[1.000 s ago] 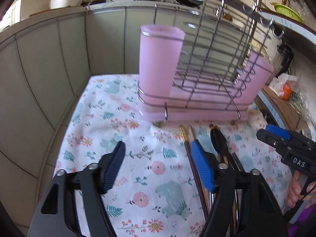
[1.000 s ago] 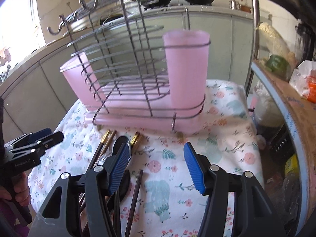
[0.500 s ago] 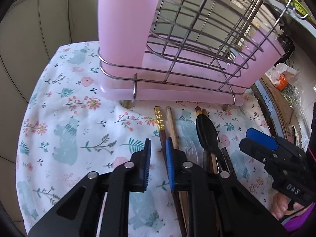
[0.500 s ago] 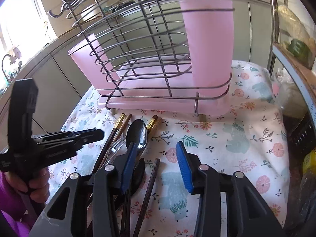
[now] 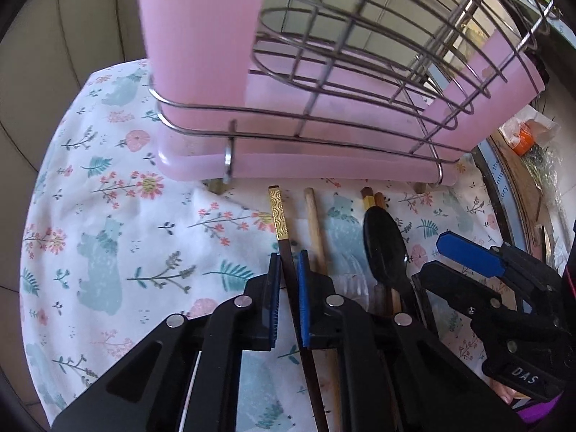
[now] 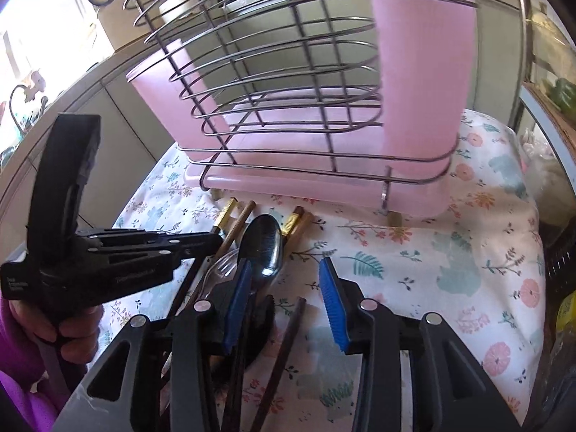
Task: Organize utensils
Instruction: 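Lower and grasp a gold-patterned chopstick with left gripper while right grasps a black spoon, then lift the chopstick with left gripper while right lifts the spoon toward the pink cup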
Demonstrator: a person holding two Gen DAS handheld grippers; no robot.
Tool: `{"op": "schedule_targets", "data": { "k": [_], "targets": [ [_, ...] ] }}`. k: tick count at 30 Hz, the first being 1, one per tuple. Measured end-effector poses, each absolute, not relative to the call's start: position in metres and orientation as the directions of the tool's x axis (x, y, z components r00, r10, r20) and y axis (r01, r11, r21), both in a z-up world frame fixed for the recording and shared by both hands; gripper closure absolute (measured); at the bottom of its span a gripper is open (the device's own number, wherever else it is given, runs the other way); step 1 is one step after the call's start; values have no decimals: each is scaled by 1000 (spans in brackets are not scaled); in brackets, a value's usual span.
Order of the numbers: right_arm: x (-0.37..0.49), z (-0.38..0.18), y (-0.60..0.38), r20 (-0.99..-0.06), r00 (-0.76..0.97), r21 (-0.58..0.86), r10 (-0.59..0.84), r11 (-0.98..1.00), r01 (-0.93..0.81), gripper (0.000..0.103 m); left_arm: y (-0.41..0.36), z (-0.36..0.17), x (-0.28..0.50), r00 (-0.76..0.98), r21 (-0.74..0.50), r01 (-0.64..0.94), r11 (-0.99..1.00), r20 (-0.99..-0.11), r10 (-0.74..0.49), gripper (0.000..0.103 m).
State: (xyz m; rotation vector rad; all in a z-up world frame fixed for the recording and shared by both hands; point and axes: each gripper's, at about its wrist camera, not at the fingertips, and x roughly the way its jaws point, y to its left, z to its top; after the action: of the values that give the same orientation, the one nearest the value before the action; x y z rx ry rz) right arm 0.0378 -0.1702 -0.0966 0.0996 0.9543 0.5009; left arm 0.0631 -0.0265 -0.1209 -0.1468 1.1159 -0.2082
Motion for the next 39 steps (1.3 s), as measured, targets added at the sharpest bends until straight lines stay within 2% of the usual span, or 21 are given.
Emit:
{"op": "schedule_targets", "data": {
  "k": [3,4,5,10,11,14,28,33,39],
  "targets": [
    [47,-100,-167,-757,453,329,471,874,-358,66,-12,-116,56,433,-224,71,972,-871,-233,95],
    [50,-103,-166,-758,442,345,480,870,-353,71,-6,-115,53,434,-225,63,972,-871,-230,95],
    [54,-105,-164,-759,425,368,493,864,-344,80,-2,-115,51,436,-224,58,973,-871,-226,95],
    [67,-115,-156,-788,364,402,497,863,-307,84,19,-114,39,438,-226,28,974,-873,-215,95],
    [68,-117,-154,-793,359,401,492,865,-301,95,22,-114,37,435,-226,28,974,-874,-215,95],
    [65,-110,-155,-784,367,417,501,862,-287,101,29,-113,35,435,-218,32,976,-876,-210,95],
    [32,-66,-190,-681,529,444,505,860,-250,101,12,-122,56,387,-197,34,980,-901,-194,95],
    [21,-51,-208,-635,590,445,500,860,-250,101,24,-102,42,454,-217,29,976,-867,-206,97],
    [11,-33,-224,-574,664,429,479,867,-253,101,38,-65,19,590,-199,7,980,-790,-165,98]
  ]
}}
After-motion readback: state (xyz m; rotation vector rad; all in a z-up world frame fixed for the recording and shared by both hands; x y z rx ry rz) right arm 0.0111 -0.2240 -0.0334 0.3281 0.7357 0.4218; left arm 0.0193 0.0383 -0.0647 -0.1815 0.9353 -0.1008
